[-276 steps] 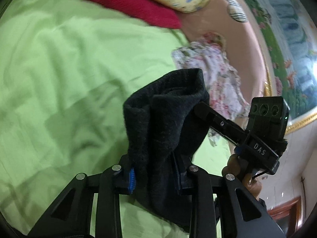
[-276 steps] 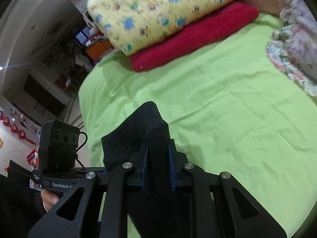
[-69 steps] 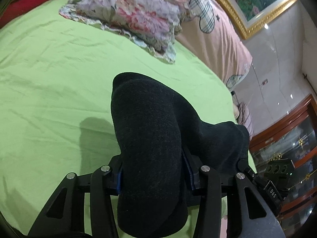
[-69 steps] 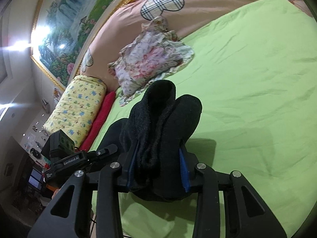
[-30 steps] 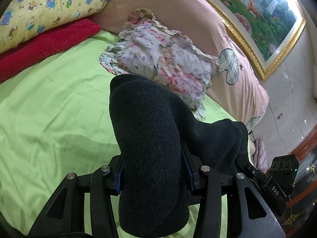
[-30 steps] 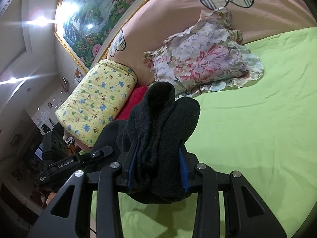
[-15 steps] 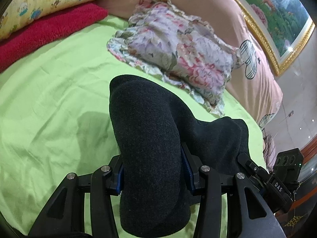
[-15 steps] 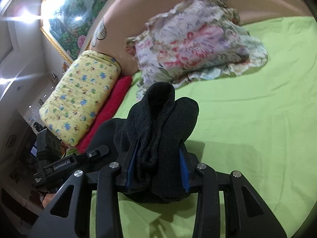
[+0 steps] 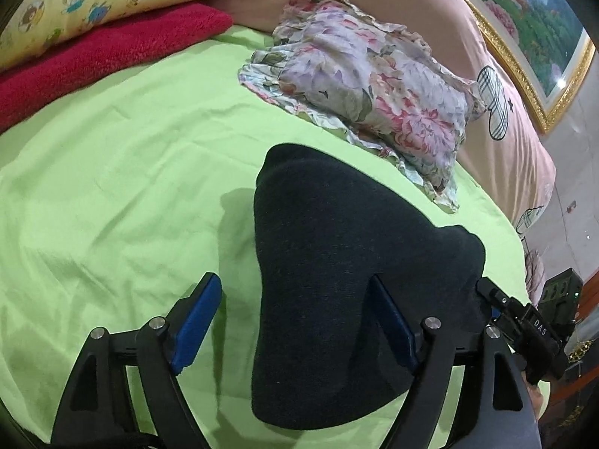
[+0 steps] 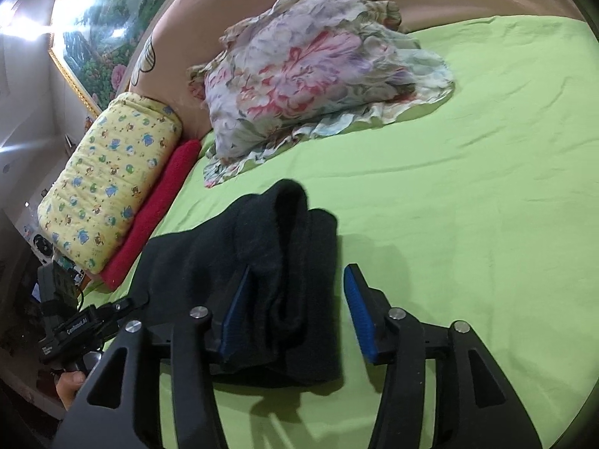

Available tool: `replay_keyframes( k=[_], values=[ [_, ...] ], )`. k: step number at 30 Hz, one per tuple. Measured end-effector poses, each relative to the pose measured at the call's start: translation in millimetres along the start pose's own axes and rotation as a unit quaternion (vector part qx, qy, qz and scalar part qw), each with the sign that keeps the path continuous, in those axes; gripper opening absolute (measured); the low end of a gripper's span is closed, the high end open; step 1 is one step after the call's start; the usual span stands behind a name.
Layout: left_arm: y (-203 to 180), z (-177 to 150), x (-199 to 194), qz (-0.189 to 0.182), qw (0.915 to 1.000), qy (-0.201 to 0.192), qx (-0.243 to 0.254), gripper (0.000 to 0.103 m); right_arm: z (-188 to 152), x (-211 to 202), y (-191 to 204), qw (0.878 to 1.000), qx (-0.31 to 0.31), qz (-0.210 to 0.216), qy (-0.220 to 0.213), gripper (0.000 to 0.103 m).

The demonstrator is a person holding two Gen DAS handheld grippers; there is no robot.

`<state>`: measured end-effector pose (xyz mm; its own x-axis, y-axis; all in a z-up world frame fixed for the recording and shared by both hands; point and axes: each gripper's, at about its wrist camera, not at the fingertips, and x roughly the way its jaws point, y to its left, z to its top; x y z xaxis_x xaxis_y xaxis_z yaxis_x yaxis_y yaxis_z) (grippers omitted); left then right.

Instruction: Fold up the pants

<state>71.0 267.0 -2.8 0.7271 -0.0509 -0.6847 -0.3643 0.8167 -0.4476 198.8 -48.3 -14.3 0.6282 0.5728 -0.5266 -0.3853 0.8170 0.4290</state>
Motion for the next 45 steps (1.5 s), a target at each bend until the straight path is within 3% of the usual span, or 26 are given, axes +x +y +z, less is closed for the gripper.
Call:
replay_keyframes(
  k=[3,5,11,17,22,24,30,39,45],
  values=[
    [2,-5,3,0.006,1.0000,-0.005,0.006,0.088,-2,1,-5,1.000,-0.006,-0.010,-0.006,0.057],
    [3,-9,7,0.023,0.9996,-0.010,0.010,0.097,-5,2,-5,1.000,-0.019,-0.015,-0.010,0.059],
    [-3,-18,5,0.042,0.9980,-0.030,0.037,0.097,-10,3,-10,0.999,-0.028,-0.029,-0.021,0.068],
    [2,-34,-9,0.035,0.9975,-0.053,0.031,0.097,-20,-16,-9,0.998,-0.027,-0.019,-0.057,0.069],
    [-7,-48,-19,0.024,0.9960,-0.063,0.059,0.097,-30,-35,8,0.994,-0.064,-0.008,-0.092,0.069],
    [-15,-55,-22,0.015,0.9946,-0.062,0.081,0.097,-36,-39,15,0.993,-0.080,0.000,-0.092,0.069],
    [-37,-71,-28,0.053,0.9859,-0.081,0.137,0.098,-58,-49,42,0.986,-0.139,-0.004,-0.091,0.075],
    [-49,-83,-33,0.088,0.9764,-0.100,0.170,0.100,-83,-45,74,0.972,-0.222,-0.028,-0.075,0.083],
    [-56,-86,-29,0.109,0.9695,-0.101,0.195,0.101,-89,-38,82,0.967,-0.245,-0.042,-0.059,0.086]
  ],
)
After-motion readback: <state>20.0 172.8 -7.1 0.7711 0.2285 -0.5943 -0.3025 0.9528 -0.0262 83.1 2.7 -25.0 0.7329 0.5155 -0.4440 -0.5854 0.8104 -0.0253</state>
